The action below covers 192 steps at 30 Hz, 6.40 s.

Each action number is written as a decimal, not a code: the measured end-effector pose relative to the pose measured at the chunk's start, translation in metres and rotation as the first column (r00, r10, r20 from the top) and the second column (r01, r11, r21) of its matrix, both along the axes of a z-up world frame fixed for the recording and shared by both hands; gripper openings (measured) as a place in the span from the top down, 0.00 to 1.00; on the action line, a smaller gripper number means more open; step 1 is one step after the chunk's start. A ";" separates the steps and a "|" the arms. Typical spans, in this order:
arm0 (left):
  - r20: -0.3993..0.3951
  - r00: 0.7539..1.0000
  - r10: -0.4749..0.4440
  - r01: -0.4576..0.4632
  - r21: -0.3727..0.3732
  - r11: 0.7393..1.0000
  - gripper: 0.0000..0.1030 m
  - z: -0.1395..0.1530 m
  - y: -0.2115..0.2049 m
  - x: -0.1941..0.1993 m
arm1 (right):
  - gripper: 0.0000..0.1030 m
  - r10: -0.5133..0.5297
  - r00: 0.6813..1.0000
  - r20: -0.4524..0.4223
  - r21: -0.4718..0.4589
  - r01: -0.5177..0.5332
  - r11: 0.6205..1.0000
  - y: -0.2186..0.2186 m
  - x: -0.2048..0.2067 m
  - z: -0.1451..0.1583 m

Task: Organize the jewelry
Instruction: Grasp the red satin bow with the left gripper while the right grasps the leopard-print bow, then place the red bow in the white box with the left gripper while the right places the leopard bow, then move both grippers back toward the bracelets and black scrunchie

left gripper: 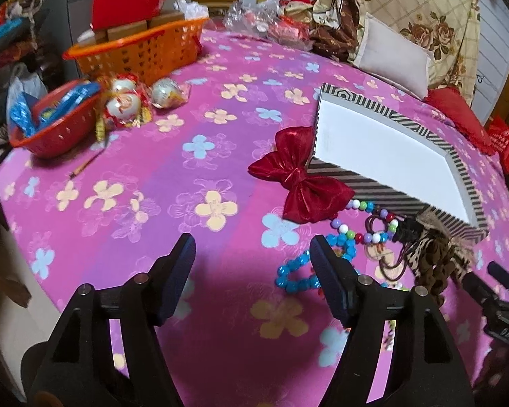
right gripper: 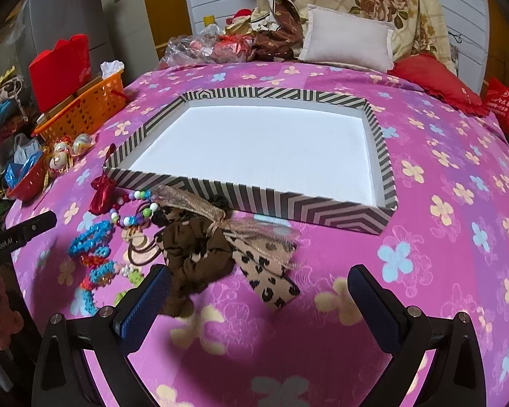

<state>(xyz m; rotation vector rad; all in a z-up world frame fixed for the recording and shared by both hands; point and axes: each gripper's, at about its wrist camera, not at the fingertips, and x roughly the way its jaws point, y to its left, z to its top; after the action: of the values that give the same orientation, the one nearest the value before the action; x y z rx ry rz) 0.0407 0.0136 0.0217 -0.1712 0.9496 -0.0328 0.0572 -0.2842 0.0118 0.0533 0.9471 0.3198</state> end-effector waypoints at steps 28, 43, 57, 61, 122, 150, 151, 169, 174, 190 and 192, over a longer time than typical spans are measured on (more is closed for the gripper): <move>-0.078 0.986 -0.150 0.155 0.055 0.986 0.31 -0.025 -0.037 0.099 | 0.17 0.160 0.987 -0.007 0.025 -0.159 0.987 0.035 0.038 -0.024; -0.003 0.993 -0.121 0.121 -0.007 0.993 0.90 0.002 -0.009 0.074 | 0.73 0.199 0.977 0.069 0.115 -0.206 0.972 0.032 0.010 0.003; 0.130 0.973 -0.188 0.183 0.050 0.982 0.90 0.060 -0.035 0.027 | 0.73 0.141 0.982 0.123 0.207 -0.164 0.965 0.002 -0.006 0.045; 0.131 0.967 -0.218 0.211 0.060 0.976 0.90 0.064 -0.050 0.027 | 0.73 0.127 0.984 0.128 0.204 -0.151 0.967 -0.004 0.000 0.050; 0.064 0.970 -0.236 0.223 0.168 0.960 0.48 0.034 -0.109 0.090 | 0.29 -0.047 0.997 0.066 0.046 0.044 0.998 -0.038 0.065 0.028; 0.159 0.974 -0.162 0.133 0.176 0.975 0.47 0.047 -0.071 -0.016 | 0.21 -0.003 0.996 0.086 0.107 -0.006 0.994 -0.001 -0.012 0.047; 0.158 0.974 -0.160 0.132 0.176 0.976 0.47 0.047 -0.070 -0.018 | 0.21 -0.004 0.996 0.088 0.106 -0.006 0.994 -0.001 -0.013 0.048; 0.203 0.968 -0.146 0.110 0.179 0.978 0.45 0.057 -0.064 -0.045 | 0.15 -0.024 0.994 0.107 0.120 0.011 0.993 -0.003 -0.032 0.062; 0.215 0.966 -0.147 0.109 0.180 0.978 0.42 0.058 -0.064 -0.051 | 0.14 -0.025 0.993 0.115 0.127 0.010 0.992 -0.004 -0.035 0.065; 0.193 0.971 -0.144 0.111 0.173 0.979 0.42 0.050 -0.062 -0.056 | 0.14 -0.011 0.995 0.094 0.117 0.000 0.993 0.001 -0.038 0.058; 0.193 0.971 -0.144 0.110 0.173 0.979 0.42 0.050 -0.062 -0.056 | 0.14 -0.011 0.996 0.093 0.116 0.000 0.993 0.001 -0.037 0.058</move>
<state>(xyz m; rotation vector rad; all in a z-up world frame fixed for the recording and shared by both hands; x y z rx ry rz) -0.0151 -0.0485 0.0715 0.0432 0.7523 -0.0902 0.0198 -0.2831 0.0693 0.1460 0.8351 0.3685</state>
